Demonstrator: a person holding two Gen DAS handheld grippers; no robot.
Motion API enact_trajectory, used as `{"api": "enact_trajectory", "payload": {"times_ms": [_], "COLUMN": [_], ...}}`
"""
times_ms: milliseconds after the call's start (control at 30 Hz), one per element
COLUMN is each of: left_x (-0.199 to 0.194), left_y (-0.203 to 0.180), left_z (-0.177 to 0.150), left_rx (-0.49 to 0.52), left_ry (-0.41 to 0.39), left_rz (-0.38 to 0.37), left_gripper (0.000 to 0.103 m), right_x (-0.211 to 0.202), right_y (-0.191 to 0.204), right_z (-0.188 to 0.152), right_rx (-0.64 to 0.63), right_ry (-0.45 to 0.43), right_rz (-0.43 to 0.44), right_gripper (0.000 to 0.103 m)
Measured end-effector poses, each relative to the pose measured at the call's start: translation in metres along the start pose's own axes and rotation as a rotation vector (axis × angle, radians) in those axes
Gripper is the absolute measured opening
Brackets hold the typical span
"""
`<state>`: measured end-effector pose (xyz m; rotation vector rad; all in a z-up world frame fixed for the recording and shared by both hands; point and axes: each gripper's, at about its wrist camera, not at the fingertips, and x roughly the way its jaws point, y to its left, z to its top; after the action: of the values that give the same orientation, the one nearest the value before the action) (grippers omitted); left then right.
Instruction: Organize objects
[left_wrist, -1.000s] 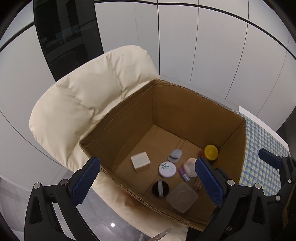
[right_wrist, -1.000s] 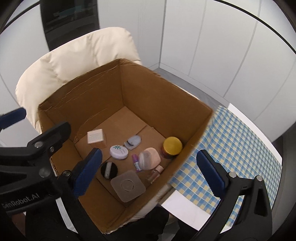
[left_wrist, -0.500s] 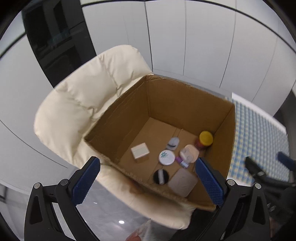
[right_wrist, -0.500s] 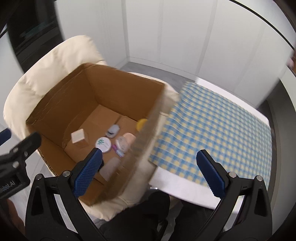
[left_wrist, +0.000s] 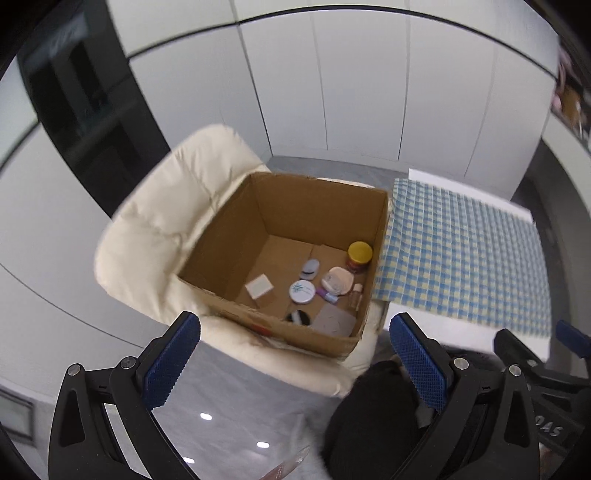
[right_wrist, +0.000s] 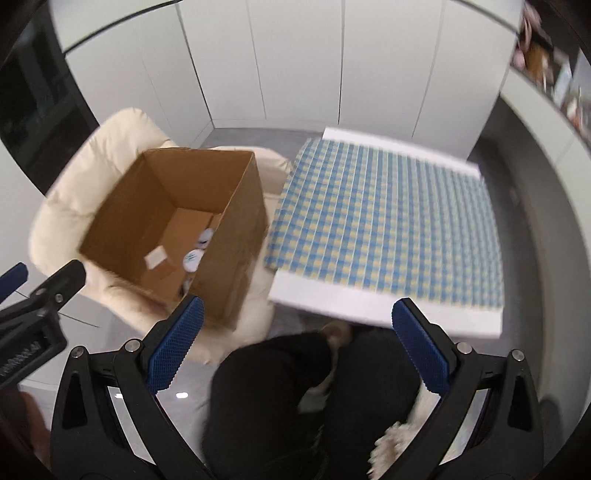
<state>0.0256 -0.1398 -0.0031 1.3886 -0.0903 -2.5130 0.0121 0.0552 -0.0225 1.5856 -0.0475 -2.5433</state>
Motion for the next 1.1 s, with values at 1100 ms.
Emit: {"api": "enact_trajectory", "payload": {"times_ms": [1100], "left_x": [-0.056], "left_y": [-0.044], "left_z": [-0.024], "left_rx": [0.102], "left_ry": [-0.002], "left_rz": [-0.056], "left_gripper": [0.102], "right_x": [-0.071], "right_y": [-0.033], "right_z": [-0.033], "right_rx": [0.11], "right_ry": [-0.067], "right_rz": [-0.12], "right_gripper": [0.103]}}
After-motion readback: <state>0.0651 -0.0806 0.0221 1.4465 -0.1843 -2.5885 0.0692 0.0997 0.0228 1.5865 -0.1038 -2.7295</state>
